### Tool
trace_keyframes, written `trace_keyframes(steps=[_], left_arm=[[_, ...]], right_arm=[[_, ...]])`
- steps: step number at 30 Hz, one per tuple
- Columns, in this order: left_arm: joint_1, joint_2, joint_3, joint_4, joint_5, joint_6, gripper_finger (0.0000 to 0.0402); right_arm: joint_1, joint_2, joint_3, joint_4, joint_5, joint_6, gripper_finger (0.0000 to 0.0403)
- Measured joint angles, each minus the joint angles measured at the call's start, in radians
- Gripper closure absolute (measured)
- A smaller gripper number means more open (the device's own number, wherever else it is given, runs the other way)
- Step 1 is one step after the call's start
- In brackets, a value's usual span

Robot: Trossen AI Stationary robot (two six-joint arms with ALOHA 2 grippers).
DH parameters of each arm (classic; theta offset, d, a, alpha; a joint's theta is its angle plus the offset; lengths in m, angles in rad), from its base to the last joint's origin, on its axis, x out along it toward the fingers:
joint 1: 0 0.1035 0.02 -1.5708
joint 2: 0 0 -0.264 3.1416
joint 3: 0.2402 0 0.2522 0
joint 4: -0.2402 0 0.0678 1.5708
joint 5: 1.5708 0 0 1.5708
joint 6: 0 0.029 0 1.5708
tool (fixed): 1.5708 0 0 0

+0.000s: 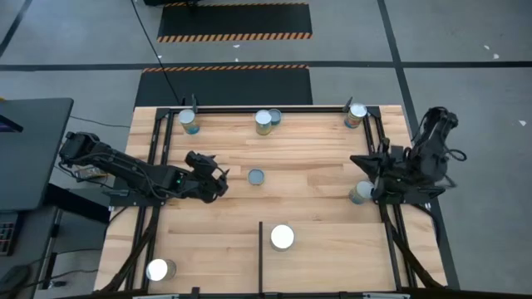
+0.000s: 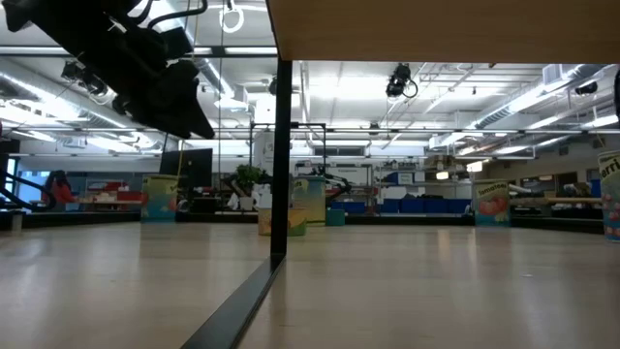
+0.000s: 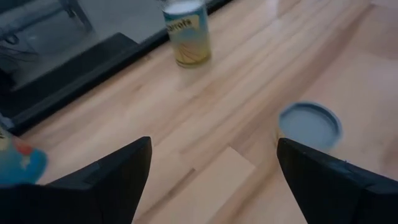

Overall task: Pick and place cans onto a shelf
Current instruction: Put the canned cherries aligned with the other canned cherries on the shelf

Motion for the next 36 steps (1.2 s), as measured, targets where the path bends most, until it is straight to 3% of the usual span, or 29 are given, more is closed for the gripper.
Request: trace_keyframes(steps=[4, 12, 15, 20, 24, 28, 36], left_arm=[[0.0, 0.0, 0.0, 0.002, 0.066, -0.01, 0.0047], [0.0, 0.0, 0.0, 0.003, 0.095, -0.027, 0.0047], [0.0, 0.0, 0.0, 0.003, 0.095, -0.027, 0.0047], [0.0, 0.0, 0.0, 0.004, 0.095, -0.027, 0.0047], [0.0, 0.0, 0.0, 0.03, 0.095, -0.027, 0.0047], [0.0, 0.0, 0.0, 0.068, 0.095, -0.027, 0.0047], [0.0, 0.0, 0.0, 0.086, 0.095, -0.027, 0.0047]], right_arm=[[-0.125, 0.061, 0.101, -0.283, -0.087, 0.227, 0.04], [-0.518, 0.096, 0.126, -0.374, -0.251, 0.19, 0.0398], [-0.681, 0.105, 0.183, -0.53, -0.394, 0.197, 0.0398], [-0.881, 0.234, 0.298, -0.78, -0.734, 0.247, 0.039], [-0.946, 0.382, 0.349, -1.008, -0.919, 0.314, 0.0371], [-0.959, 0.515, 0.359, -1.224, -1.007, 0.361, 0.034], [-0.931, 0.597, 0.318, -1.223, -1.142, 0.445, 0.0241]])
